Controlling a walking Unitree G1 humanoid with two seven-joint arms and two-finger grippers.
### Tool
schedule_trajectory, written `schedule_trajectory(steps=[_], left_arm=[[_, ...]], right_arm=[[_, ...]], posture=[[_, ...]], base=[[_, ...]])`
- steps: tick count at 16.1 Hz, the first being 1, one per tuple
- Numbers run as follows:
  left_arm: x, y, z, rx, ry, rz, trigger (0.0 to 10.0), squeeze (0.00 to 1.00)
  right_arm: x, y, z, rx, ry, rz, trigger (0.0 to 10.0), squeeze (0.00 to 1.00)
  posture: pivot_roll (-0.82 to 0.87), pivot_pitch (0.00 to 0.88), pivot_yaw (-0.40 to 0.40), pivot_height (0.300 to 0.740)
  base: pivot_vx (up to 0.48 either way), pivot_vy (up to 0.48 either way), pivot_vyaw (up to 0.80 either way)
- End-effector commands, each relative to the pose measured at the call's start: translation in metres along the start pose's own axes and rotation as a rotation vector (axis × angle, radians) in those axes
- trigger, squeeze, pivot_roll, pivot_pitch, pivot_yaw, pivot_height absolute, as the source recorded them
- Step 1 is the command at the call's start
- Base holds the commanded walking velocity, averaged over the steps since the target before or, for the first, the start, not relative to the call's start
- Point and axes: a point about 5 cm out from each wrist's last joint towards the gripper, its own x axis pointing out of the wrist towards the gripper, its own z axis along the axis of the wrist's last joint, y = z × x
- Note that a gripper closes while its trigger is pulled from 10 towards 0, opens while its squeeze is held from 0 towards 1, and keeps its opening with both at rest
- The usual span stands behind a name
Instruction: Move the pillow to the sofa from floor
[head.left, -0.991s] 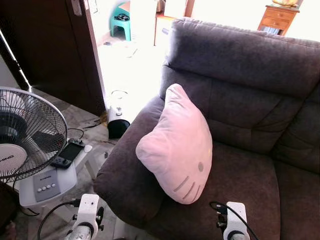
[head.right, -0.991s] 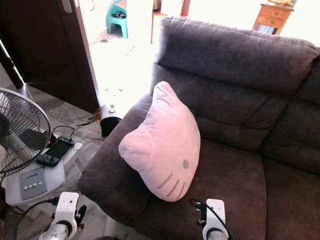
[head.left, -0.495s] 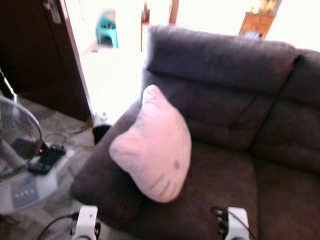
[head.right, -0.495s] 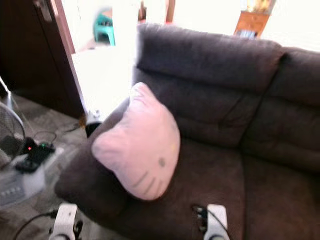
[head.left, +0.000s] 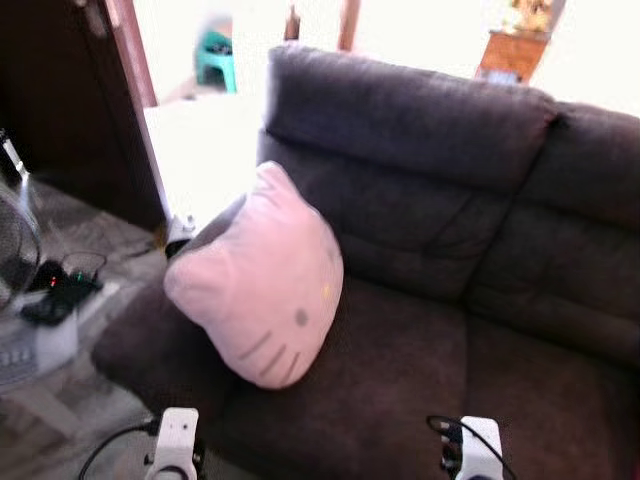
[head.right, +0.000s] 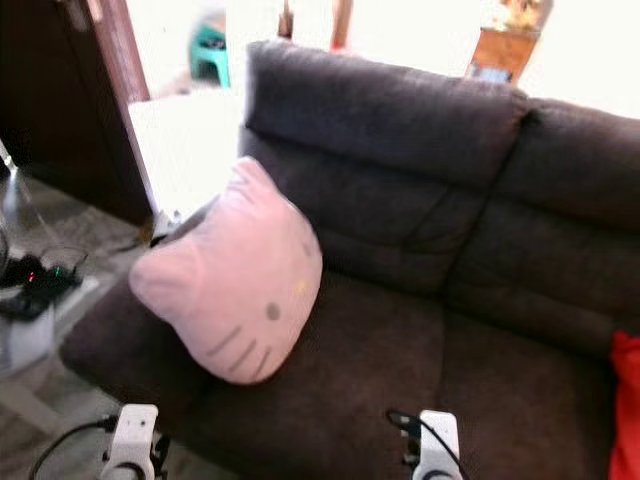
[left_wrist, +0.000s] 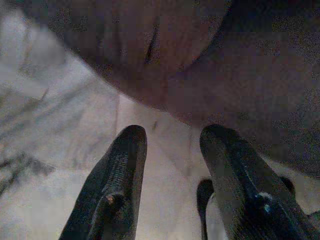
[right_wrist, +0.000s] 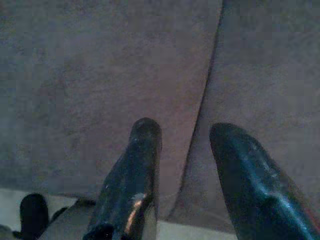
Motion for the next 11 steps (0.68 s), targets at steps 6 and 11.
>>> schedule_trajectory(steps=[6, 11], left_arm=[[0.0, -0.0012, 0.0, -0.003, -0.003, -0.008, 10.0, 0.0], [0.0004, -0.0051, 0.001, -0.007, -0.003, -0.013, 10.0, 0.0]], right_arm=[[0.0009, 0.0023, 0.0047, 0.014, -0.017, 0.022, 10.0, 0.0], [0.001, 0.0019, 0.0047, 0.002, -0.013, 0.025, 10.0, 0.0]], posture=[[0.12, 0.01, -0.1, 0.74], [0.12, 0.009, -0.101, 0.74]], base=[[0.0, 0.0, -0.64], [0.0, 0.0, -0.63]])
